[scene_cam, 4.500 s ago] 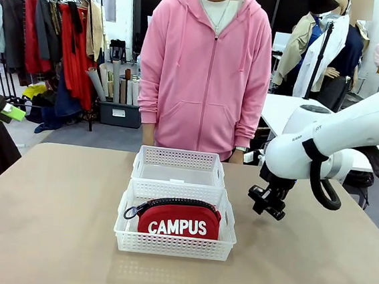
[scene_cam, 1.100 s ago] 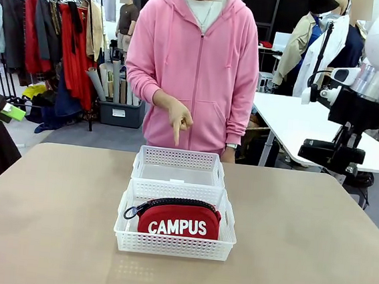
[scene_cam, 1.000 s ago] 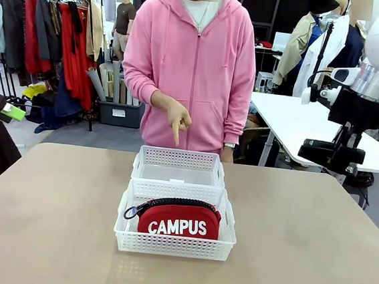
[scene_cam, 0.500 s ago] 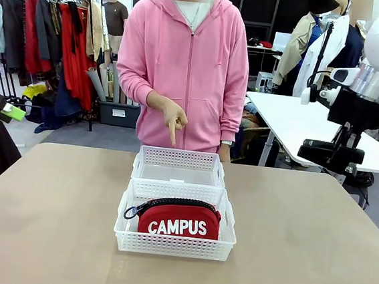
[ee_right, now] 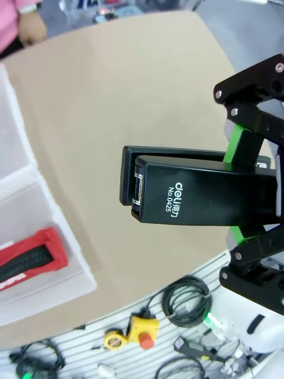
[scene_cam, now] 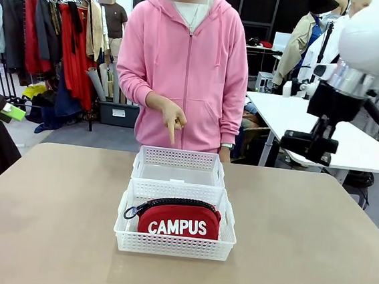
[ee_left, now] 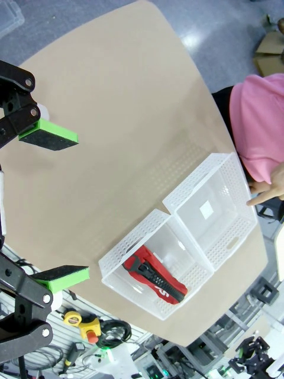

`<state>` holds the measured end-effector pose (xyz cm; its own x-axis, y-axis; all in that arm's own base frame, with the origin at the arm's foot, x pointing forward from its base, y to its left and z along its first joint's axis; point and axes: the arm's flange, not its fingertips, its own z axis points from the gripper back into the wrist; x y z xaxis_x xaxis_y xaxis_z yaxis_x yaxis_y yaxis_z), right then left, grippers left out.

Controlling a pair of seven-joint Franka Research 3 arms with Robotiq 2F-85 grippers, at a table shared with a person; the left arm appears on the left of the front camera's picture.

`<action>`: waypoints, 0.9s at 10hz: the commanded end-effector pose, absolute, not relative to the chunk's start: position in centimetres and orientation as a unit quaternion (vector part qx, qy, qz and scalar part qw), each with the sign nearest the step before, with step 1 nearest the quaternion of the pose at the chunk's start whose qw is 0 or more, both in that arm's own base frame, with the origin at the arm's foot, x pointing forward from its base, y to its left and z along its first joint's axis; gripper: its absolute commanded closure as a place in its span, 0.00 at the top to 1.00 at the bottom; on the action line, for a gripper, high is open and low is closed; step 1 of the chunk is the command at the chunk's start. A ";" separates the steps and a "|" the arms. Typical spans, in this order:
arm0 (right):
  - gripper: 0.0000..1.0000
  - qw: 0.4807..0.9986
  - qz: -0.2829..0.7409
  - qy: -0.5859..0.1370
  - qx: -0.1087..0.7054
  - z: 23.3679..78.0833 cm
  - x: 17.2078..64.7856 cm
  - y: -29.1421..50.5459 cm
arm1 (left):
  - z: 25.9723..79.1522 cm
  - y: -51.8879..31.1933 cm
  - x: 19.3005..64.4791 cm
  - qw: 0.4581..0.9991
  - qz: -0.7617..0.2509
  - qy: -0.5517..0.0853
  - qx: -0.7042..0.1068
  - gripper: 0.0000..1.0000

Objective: Distribute items into two baskets.
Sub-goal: Place the picked Stapler into the Organizing basket as instructed by the person.

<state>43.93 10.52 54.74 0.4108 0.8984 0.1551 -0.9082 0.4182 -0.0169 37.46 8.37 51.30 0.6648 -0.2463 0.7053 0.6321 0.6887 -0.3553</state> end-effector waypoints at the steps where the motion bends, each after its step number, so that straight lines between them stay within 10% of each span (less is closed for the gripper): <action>1: 0.00 0.817 0.572 -0.068 0.043 55.4 47.1 13.0 | 51.3 8.4 37.4 0.857 -0.255 -0.326 -0.307 1.00; 9: 0.00 0.771 0.630 -0.028 0.090 52.1 54.4 24.5 | 51.3 8.4 37.4 0.857 -0.255 -0.326 -0.307 1.00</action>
<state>53.03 23.71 51.36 0.2496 0.9562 0.1528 -0.9677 0.2406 0.0754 37.46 8.35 51.31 0.6649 -0.2471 0.7049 0.6326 0.6880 -0.3555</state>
